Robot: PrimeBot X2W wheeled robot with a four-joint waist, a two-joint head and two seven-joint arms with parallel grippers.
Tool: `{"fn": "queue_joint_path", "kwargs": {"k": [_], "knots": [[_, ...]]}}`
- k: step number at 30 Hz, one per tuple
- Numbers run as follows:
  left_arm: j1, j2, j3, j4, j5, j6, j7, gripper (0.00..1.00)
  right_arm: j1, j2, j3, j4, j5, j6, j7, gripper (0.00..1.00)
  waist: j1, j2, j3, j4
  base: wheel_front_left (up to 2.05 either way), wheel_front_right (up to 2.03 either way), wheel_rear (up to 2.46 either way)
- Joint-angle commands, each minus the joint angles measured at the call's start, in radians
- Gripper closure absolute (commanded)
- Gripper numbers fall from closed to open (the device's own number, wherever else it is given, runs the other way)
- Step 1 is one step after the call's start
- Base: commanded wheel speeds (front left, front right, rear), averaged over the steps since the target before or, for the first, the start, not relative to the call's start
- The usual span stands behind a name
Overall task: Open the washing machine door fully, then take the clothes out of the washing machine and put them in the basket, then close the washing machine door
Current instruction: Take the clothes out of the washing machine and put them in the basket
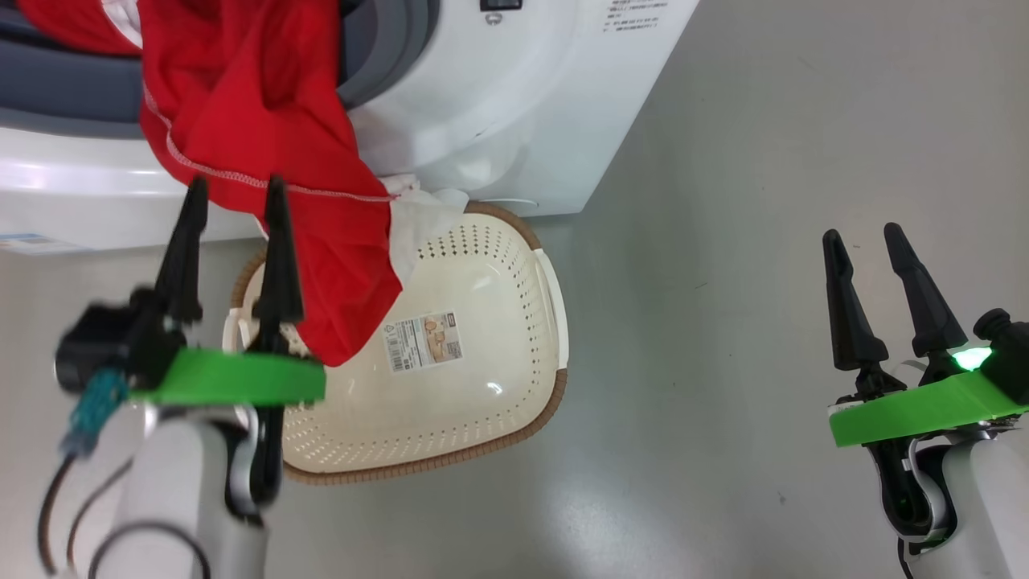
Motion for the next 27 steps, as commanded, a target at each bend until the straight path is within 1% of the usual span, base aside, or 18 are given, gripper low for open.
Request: {"fn": "queue_joint_path", "kwargs": {"k": [1, 6, 12, 13, 21, 27], "knots": [[-0.043, 0.018, 0.030, 0.009, 0.022, -0.013, -0.005, 0.00, 0.003, -0.007, 0.018, -0.025, -0.008, 0.007, -0.006, 0.00, 0.0000, 0.0000, 0.007, -0.001, 0.00, 0.00, 0.00], [-0.188, 0.032, 0.011, 0.178, 0.055, -0.022, -0.002, 0.00, -0.004, -0.005, 0.020, -0.025, -0.008, 0.007, -0.006, 0.00, 0.0000, 0.0000, 0.020, -0.007, 0.00, 0.00, 0.00], [-0.366, 0.049, 0.006, 0.377, 0.052, -0.022, 0.031, 0.00, -0.009, -0.003, 0.018, -0.026, -0.006, 0.007, -0.006, 0.00, 0.0000, 0.0000, 0.034, -0.016, 0.00, 0.00, 0.00], [-0.366, 0.049, 0.006, 0.377, 0.052, -0.022, 0.031, 0.00, -0.009, -0.003, 0.018, -0.026, -0.006, 0.007, -0.006, 0.00, 0.0000, 0.0000, 0.034, -0.016, 0.00, 0.00, 0.00], [-0.528, 0.075, -0.005, 0.613, 0.054, -0.014, 0.105, 0.00, -0.019, 0.003, 0.017, -0.029, -0.008, 0.007, -0.006, 0.00, 0.0000, 0.0000, 0.049, -0.031, 0.00, 0.00, 0.00], [-0.595, 0.086, -0.012, 0.736, 0.048, -0.019, 0.117, 0.00, -0.022, 0.006, 0.014, -0.031, -0.009, 0.007, -0.006, 0.00, 0.0000, 0.0000, 0.056, -0.034, 0.00, 0.00, 0.00]]}}
